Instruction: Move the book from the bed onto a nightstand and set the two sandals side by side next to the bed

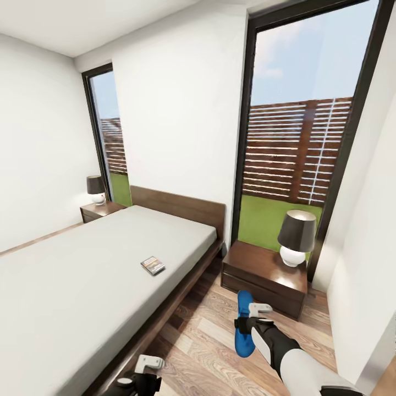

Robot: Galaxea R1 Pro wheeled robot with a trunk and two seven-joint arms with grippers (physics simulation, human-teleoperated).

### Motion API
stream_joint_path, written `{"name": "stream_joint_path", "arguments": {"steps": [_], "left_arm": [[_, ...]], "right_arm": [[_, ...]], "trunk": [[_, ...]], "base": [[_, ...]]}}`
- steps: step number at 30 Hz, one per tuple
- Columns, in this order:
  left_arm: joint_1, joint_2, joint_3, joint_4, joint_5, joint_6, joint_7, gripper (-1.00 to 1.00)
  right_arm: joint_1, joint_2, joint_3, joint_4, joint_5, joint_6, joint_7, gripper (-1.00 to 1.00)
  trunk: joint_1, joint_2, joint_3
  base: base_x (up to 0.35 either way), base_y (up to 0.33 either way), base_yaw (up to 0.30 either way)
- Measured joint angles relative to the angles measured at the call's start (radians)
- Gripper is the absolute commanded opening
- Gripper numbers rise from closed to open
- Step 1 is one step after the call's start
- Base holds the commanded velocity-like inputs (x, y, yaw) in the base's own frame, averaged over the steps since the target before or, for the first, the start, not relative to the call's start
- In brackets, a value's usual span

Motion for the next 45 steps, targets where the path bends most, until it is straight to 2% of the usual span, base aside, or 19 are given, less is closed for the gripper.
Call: {"name": "stream_joint_path", "arguments": {"steps": [9, 45], "left_arm": [[0.003, 0.002, 0.000, -0.001, 0.000, -0.009, 0.000, 1.00], [0.004, 0.002, 0.001, 0.001, -0.001, -0.009, 0.000, 1.00]], "right_arm": [[0.000, 0.000, 0.027, 0.001, 0.000, -0.003, 0.002, -1.00], [0.008, 0.000, 0.030, 0.007, 0.000, -0.008, 0.003, -1.00]], "trunk": [[0.000, 0.000, 0.000], [0.000, 0.000, 0.000]], "base": [[0.000, -0.045, 0.000], [0.027, -0.020, 0.000]]}}
